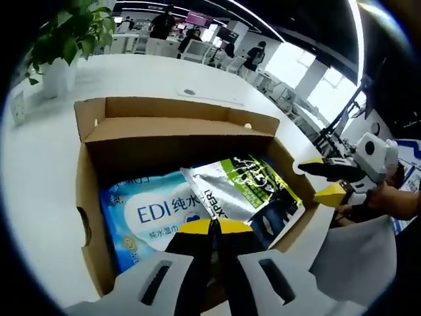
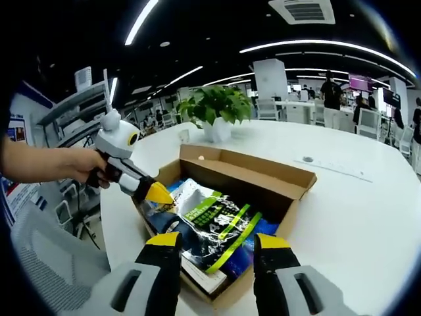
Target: Operate the shoe box by opening the lid, removing the specified soft item, and placing it in the target area until the item is outside and the box remains undamaged.
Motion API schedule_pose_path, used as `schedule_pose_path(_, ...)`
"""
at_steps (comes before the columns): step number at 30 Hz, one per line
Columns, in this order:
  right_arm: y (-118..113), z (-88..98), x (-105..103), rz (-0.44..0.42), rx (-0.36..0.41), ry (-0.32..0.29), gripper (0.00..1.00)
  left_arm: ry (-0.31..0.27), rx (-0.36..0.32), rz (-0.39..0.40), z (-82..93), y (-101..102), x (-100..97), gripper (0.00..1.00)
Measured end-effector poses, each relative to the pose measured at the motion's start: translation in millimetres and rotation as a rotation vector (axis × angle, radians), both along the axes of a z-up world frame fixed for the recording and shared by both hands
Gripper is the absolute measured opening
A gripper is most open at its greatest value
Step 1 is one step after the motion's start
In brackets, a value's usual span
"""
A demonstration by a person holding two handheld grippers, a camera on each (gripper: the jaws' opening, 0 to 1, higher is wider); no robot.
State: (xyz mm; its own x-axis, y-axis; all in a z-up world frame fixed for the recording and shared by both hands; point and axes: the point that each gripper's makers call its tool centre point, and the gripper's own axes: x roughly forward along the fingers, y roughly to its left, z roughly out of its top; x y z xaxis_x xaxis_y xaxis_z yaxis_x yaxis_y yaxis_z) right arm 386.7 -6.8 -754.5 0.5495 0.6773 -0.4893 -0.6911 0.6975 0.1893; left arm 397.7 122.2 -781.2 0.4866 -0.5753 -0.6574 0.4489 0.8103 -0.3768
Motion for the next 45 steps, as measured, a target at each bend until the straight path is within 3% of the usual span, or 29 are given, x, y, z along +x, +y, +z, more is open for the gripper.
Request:
schedule_pose_path(4, 9.5, -4.1, 1.3, 0.02, -0.008, 0.018, 0.41, -0.026, 0.02, -0.018, 3.1, 4.5, -2.4, 0.0)
schedule_pose_path(12, 23.6, -8.5, 5.0, 0.06, -0.031, 0.046, 0.39, -0.031, 0.028, 0.017, 5.3, 18.6, -0.7, 0.0)
schedule_pose_path(22, 35.0, -16.9, 7.1, 0.086, -0.06, 0.105, 0.36, -0.036, 0.094, 0.039, 1.4, 40.1, 5.6, 0.0)
schedule_pose_path(38, 48.5, -41.3, -5.9, 0.087, -0.05, 0.251, 0.28, -0.015, 0.126, 0.024, -10.1, 37.6, 5.6, 0.0)
schedule_pose_path(45, 51.9, -38.3, -7.7, 0.067, -0.024, 0.25, 0.22, -0.019, 0.107, 0.036, -7.8, 35.7, 3.7, 0.0)
